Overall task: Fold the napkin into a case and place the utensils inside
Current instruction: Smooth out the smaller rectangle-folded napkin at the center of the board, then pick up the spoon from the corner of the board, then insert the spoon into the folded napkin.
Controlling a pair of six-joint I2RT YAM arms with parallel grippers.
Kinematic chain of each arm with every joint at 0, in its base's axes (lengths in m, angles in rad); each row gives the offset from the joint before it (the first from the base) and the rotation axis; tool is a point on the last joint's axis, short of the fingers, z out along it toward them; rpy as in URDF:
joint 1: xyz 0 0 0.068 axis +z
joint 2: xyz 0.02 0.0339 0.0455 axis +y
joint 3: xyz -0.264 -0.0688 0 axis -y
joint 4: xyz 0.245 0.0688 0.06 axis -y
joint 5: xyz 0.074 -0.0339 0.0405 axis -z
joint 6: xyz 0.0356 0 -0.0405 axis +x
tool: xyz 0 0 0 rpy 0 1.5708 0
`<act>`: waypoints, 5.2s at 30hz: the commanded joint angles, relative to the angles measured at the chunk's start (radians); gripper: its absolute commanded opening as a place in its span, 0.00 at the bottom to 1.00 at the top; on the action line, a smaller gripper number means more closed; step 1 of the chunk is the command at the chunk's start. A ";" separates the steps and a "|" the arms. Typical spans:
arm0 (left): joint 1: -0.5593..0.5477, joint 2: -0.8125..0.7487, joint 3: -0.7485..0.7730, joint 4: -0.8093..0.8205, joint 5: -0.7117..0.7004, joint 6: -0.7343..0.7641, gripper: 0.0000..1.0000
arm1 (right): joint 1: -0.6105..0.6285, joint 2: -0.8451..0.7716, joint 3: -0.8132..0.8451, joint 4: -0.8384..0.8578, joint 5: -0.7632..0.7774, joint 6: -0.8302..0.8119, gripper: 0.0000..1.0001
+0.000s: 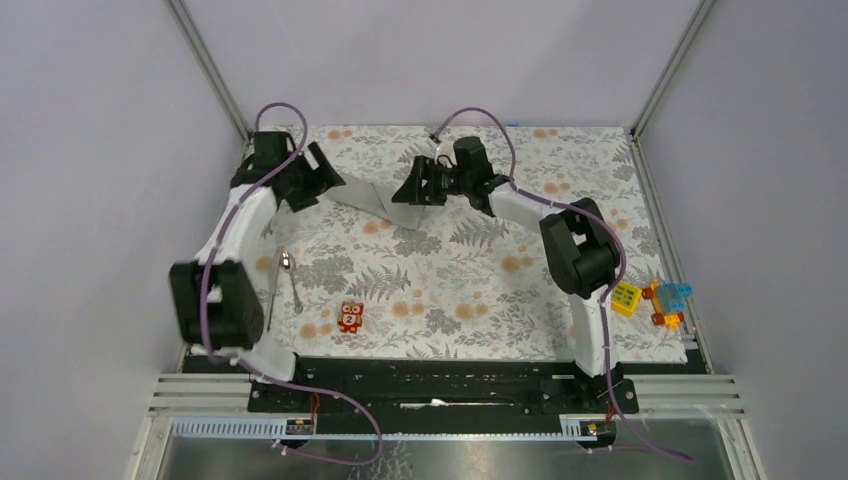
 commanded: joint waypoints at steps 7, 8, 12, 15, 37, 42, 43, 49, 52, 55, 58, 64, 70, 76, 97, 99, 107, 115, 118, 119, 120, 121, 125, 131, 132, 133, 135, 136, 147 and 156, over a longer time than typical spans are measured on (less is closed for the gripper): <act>0.002 -0.348 -0.245 -0.437 -0.511 0.107 0.88 | 0.001 -0.175 -0.153 0.061 0.046 -0.163 0.82; 0.008 -0.321 -0.247 -0.464 -0.529 0.112 0.89 | 0.001 -0.181 -0.164 0.064 0.047 -0.170 0.82; 0.018 -0.223 -0.248 -0.518 -0.469 0.111 0.88 | 0.000 -0.206 -0.209 0.091 0.056 -0.182 0.83; 0.027 -0.156 -0.242 -0.502 -0.534 0.161 0.85 | 0.001 -0.208 -0.219 0.104 0.051 -0.177 0.83; 0.138 0.131 -0.278 -0.339 -0.425 0.231 0.41 | 0.001 -0.241 -0.265 0.161 0.074 -0.167 0.83; 0.138 0.119 -0.288 -0.284 -0.411 0.228 0.31 | 0.001 -0.241 -0.269 0.162 0.079 -0.167 0.83; 0.139 0.115 -0.284 -0.276 -0.415 0.228 0.29 | 0.001 -0.241 -0.270 0.164 0.079 -0.167 0.83; 0.139 0.100 -0.251 -0.266 -0.413 0.231 0.09 | 0.000 -0.244 -0.275 0.169 0.087 -0.169 0.83; 0.138 0.080 -0.233 -0.266 -0.401 0.226 0.02 | 0.001 -0.244 -0.277 0.171 0.087 -0.167 0.83; 0.139 0.046 -0.196 -0.270 -0.377 0.210 0.00 | 0.000 -0.239 -0.274 0.167 0.090 -0.170 0.83; 0.138 0.022 -0.132 -0.290 -0.338 0.170 0.00 | 0.001 -0.234 -0.271 0.157 0.101 -0.173 0.83; 0.123 0.021 -0.008 -0.263 -0.264 -0.040 0.00 | 0.000 -0.200 -0.244 0.116 0.151 -0.157 0.84; 0.022 0.101 0.119 -0.149 -0.296 -0.247 0.00 | 0.000 -0.135 -0.184 0.068 0.131 -0.142 0.80; -0.079 0.299 0.380 -0.195 -0.423 -0.351 0.00 | 0.000 -0.074 -0.118 0.013 0.161 -0.164 0.70; -0.161 0.488 0.472 -0.136 -0.517 -0.557 0.00 | 0.018 0.102 0.067 -0.094 0.210 -0.153 0.47; -0.161 0.486 0.467 -0.131 -0.511 -0.561 0.00 | 0.022 0.099 0.068 -0.104 0.219 -0.160 0.46; -0.164 0.494 0.448 -0.118 -0.443 -0.601 0.00 | 0.021 0.094 0.067 -0.137 0.257 -0.167 0.46; -0.184 0.502 0.442 -0.117 -0.395 -0.644 0.00 | 0.021 0.102 0.078 -0.152 0.262 -0.176 0.45; -0.197 0.496 0.424 -0.113 -0.384 -0.674 0.00 | 0.022 0.108 0.086 -0.152 0.261 -0.174 0.45; -0.199 0.496 0.412 -0.106 -0.372 -0.684 0.00 | 0.022 0.111 0.088 -0.155 0.261 -0.173 0.45; -0.201 0.495 0.403 -0.099 -0.360 -0.695 0.00 | 0.024 0.114 0.089 -0.155 0.260 -0.174 0.44; -0.202 0.496 0.393 -0.095 -0.350 -0.709 0.00 | 0.024 0.115 0.090 -0.156 0.259 -0.173 0.43; -0.211 0.501 0.380 -0.076 -0.314 -0.732 0.00 | 0.027 0.116 0.096 -0.164 0.259 -0.178 0.40; -0.222 0.482 0.348 -0.069 -0.307 -0.768 0.00 | 0.029 0.123 0.105 -0.174 0.261 -0.184 0.36; -0.223 0.481 0.345 -0.068 -0.295 -0.774 0.00 | 0.030 0.123 0.108 -0.176 0.261 -0.185 0.35; -0.224 0.481 0.340 -0.068 -0.282 -0.780 0.00 | 0.031 0.124 0.110 -0.178 0.261 -0.187 0.35; -0.227 0.479 0.336 -0.066 -0.272 -0.790 0.00 | 0.031 0.123 0.111 -0.183 0.265 -0.190 0.35; -0.228 0.479 0.337 -0.066 -0.272 -0.791 0.00 | 0.032 0.123 0.111 -0.184 0.265 -0.190 0.35; -0.227 0.479 0.347 -0.021 -0.300 -0.722 0.07 | 0.036 0.123 0.114 -0.184 0.260 -0.195 0.34; -0.216 0.450 0.321 0.000 -0.300 -0.705 0.25 | 0.036 0.122 0.116 -0.183 0.256 -0.198 0.34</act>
